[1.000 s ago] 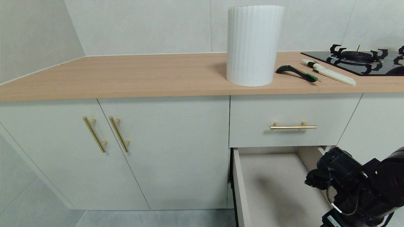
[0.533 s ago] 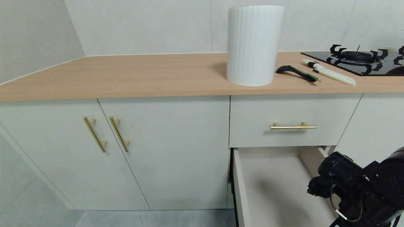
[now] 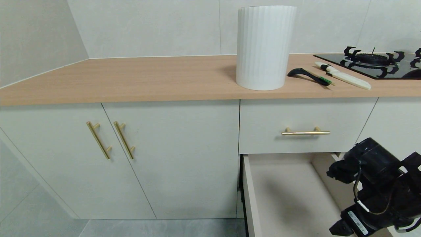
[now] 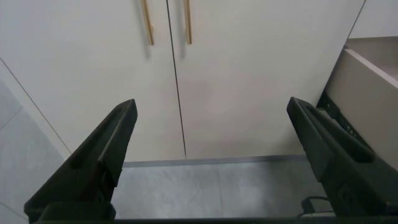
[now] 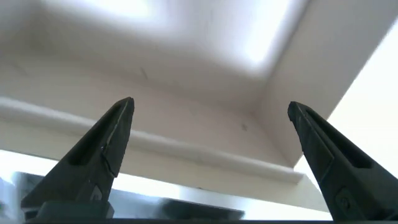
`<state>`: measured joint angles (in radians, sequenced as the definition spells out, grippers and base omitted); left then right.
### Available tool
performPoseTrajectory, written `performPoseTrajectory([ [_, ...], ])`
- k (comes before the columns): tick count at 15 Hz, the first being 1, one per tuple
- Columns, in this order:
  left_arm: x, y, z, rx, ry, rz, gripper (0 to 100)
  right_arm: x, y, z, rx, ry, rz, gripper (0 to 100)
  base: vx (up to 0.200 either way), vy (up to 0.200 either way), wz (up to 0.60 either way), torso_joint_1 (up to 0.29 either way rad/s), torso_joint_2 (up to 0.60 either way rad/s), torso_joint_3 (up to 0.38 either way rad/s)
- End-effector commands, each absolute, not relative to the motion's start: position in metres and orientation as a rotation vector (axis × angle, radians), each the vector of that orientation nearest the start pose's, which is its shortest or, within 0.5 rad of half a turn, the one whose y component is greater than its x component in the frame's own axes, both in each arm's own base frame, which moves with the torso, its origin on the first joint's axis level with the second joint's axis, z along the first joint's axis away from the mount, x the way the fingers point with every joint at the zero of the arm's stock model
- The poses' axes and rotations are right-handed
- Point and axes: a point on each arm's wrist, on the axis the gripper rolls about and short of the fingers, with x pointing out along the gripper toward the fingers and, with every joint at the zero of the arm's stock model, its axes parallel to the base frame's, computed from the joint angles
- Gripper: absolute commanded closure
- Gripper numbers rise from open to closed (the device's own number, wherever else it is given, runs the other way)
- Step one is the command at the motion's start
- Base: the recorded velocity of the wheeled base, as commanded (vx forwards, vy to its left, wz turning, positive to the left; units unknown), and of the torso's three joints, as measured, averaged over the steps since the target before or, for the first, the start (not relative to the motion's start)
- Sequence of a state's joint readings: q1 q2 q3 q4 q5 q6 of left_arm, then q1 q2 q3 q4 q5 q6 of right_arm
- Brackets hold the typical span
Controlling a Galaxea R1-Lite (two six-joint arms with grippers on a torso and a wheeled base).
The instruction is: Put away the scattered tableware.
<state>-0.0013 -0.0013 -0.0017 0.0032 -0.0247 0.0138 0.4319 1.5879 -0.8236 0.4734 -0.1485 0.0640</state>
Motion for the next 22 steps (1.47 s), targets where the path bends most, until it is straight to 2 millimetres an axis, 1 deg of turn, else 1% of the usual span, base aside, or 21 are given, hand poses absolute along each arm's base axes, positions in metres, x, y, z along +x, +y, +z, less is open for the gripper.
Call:
performPoseTrajectory([
  [1, -0.023, -0.001, 0.076, 0.014, 0.001, -0.026, 0, 0.196, 0.085, 0.157, -0.242, 1.090, 0.200, 0, 0.000, 0.000, 0.00, 0.000, 0.00, 0.000],
  [2, -0.023, -0.001, 0.076, 0.014, 0.001, -0.026, 0, 0.199, 0.087, 0.168, -0.155, 0.982, 0.183, 0, 0.000, 0.000, 0.00, 0.000, 0.00, 0.000],
  [4, -0.023, -0.001, 0.076, 0.014, 0.001, -0.026, 0, 0.199, 0.087, 0.184, -0.056, 0.834, 0.181, 0, 0.000, 0.000, 0.00, 0.000, 0.00, 0.000],
  [6, -0.023, -0.001, 0.075, 0.014, 0.003, -0.026, 0, 0.196, 0.085, 0.196, -0.023, 0.738, 0.190, 0, 0.000, 0.000, 0.00, 0.000, 0.00, 0.000],
  [8, -0.023, -0.001, 0.076, 0.014, 0.001, -0.026, 0, 0.188, 0.082, 0.209, 0.001, 0.659, 0.201, 0, 0.000, 0.000, 0.00, 0.000, 0.00, 0.000],
  [10, -0.023, -0.001, 0.076, 0.014, 0.001, -0.026, 0, 0.186, 0.081, 0.213, 0.005, 0.613, 0.201, 0, 0.000, 0.000, 0.00, 0.000, 0.00, 0.000],
  [12, -0.023, -0.001, 0.075, 0.014, 0.003, -0.026, 0, 0.185, 0.080, 0.211, 0.009, 0.585, 0.206, 0, 0.000, 0.000, 0.00, 0.004, -0.03, -0.013],
  [16, -0.023, -0.001, 0.076, 0.014, 0.001, -0.026, 0, 0.185, 0.080, 0.209, -0.005, 0.553, 0.216, 0, 0.000, 0.000, 0.00, 0.089, -0.25, -0.257],
  [22, -0.023, -0.001, 0.076, 0.014, 0.001, -0.026, 0, 0.185, 0.080, 0.209, -0.002, 0.548, 0.216, 0, 0.000, 0.000, 0.00, 0.150, -0.50, -0.299],
])
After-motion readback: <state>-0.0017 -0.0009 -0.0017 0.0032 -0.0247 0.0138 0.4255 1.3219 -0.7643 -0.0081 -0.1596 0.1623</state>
